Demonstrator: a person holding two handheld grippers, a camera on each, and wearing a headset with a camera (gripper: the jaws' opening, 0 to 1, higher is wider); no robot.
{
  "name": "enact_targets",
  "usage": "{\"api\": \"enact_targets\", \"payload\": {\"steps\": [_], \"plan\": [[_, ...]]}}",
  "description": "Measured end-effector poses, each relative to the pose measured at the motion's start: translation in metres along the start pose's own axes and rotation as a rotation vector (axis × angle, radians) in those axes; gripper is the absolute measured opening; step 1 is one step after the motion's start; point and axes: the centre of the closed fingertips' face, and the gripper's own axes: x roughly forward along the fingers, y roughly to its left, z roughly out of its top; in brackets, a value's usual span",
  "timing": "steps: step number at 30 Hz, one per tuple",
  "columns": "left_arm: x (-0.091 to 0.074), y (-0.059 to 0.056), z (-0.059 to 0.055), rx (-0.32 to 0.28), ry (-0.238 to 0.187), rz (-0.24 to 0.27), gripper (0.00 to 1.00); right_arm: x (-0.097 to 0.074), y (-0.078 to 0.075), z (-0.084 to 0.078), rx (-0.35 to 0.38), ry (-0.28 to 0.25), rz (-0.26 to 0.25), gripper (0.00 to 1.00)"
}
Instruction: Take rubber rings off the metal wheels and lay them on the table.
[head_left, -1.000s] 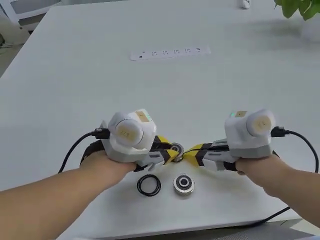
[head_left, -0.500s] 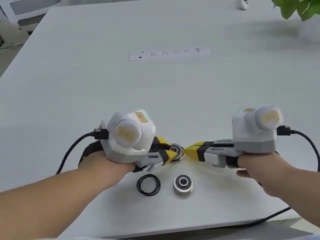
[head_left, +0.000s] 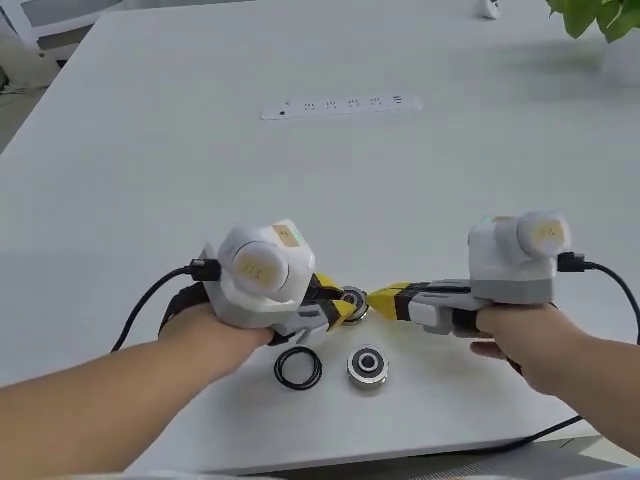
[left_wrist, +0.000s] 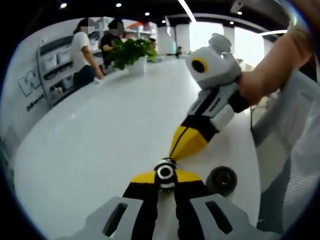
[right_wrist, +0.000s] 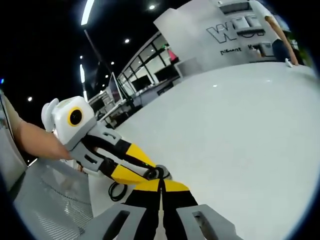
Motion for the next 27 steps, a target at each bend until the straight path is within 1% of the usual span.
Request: {"api": "enact_targets", "payload": {"steps": [9, 13, 25, 26, 27], "plan": [[0.000, 0.000, 0.000, -0.003, 0.006, 0.004, 0.12, 0.002, 0.002, 0.001, 0.006, 0.003, 0.014, 0.00], [0.000, 0.000, 0.000, -0.004, 0.007, 0.003, 0.11, 0.003, 0.003, 0.001, -0.011, 0.007, 0.021, 0.00], [0.001, 0.000, -0.001, 0.003, 0.008, -0.001, 0.11, 0.006, 0.010, 0.002, -0.016, 0.001, 0.047, 0.00], [0.001, 0.000, -0.001, 0.003, 0.008, -0.004, 0.11, 0.006, 0.012, 0.005, -0.010, -0.013, 0.060, 0.00], [0.001, 0.000, 0.000, 0.005, 0.009, -0.003, 0.12, 0.006, 0.017, 0.006, -0.003, -0.016, 0.084, 0.00]]}}
